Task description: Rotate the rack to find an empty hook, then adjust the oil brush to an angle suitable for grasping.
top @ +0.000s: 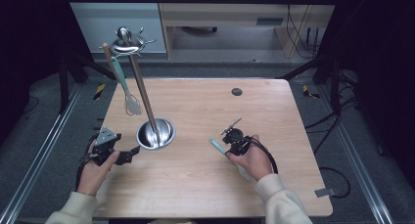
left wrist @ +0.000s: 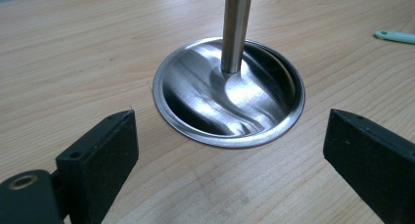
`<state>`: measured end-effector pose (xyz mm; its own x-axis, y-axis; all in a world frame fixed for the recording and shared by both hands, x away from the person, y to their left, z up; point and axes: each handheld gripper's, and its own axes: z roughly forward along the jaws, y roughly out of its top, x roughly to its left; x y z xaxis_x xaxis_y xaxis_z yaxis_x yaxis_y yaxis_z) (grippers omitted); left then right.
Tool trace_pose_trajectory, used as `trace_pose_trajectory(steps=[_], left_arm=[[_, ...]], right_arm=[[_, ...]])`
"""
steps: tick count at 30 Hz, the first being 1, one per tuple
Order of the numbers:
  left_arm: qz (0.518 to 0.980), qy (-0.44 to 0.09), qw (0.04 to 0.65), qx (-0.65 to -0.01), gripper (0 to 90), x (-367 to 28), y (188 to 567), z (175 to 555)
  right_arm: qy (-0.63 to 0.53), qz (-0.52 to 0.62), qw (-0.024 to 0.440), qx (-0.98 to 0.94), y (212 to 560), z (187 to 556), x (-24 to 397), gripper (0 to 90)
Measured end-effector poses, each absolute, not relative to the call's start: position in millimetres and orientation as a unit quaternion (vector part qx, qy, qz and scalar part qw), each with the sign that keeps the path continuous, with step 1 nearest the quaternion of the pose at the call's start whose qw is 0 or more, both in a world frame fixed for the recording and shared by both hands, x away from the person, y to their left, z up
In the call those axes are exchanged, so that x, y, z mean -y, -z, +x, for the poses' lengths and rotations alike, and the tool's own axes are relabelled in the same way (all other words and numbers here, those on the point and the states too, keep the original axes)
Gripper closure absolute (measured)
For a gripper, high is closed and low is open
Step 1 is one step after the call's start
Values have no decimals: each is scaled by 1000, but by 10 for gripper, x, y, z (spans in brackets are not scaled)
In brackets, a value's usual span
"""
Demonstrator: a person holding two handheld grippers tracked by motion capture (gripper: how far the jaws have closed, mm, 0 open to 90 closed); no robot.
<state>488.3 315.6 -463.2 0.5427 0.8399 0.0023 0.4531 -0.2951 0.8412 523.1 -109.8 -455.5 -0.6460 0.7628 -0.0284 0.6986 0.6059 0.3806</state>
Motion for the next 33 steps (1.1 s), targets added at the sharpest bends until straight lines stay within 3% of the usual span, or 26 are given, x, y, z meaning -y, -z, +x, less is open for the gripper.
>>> trace_pose_trajectory(steps=[33], left_arm=[[779, -227, 415, -411, 57, -3123, 4639, 4878]], right_arm=[[-131, 412, 61, -899, 4650, 5246, 1041, 747]])
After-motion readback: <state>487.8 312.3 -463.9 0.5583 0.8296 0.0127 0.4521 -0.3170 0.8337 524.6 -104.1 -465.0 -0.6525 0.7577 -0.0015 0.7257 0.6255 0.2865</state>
